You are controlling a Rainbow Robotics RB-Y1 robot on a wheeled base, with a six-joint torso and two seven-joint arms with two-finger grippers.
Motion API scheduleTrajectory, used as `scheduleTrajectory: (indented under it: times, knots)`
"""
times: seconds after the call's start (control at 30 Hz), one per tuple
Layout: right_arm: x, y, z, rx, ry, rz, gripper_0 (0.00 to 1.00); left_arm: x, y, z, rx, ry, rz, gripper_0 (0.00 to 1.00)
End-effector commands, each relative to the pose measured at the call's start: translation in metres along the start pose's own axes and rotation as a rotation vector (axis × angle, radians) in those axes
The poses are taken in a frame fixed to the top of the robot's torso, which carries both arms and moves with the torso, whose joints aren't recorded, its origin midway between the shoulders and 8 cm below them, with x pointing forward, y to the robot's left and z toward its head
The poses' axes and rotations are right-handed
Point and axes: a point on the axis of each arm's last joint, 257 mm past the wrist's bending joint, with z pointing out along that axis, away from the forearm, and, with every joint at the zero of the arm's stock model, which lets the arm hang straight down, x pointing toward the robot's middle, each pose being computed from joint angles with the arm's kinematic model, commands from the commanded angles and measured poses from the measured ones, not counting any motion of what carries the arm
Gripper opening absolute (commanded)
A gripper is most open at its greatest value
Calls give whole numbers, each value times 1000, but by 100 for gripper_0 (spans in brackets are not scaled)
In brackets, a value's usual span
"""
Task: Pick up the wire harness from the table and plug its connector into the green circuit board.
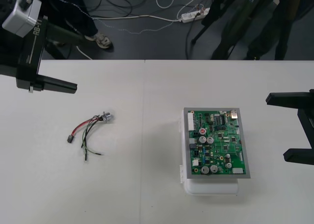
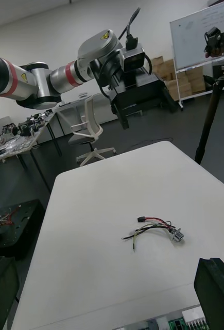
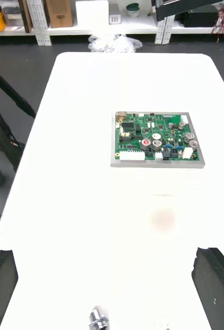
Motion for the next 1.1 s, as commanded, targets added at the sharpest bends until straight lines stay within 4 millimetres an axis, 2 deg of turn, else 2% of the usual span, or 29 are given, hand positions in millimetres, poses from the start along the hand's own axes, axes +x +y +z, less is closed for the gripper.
scheduleTrajectory:
  times: [0.03,0.17,0.27,0.53,0.67,0.87,1.1]
  knots:
    - [3,8,-6,26,-11,-36,100,7,2,6,-27,-54,-3,100]
    - [-2,2,-10,48,-34,-56,100,9,4,5,-35,-51,18,100]
    - [-7,0,-7,38,-37,-85,100,14,7,4,-46,-25,110,100]
    - [-22,-5,0,10,-50,-158,100,46,16,0,-64,115,358,100]
    - [-33,-8,5,-9,-59,-198,100,66,6,2,-15,177,424,100]
    - [-51,-9,14,-58,-91,-233,100,84,-6,6,66,259,607,100]
    - [-52,-13,22,-99,-115,-217,100,95,-9,8,167,379,917,100]
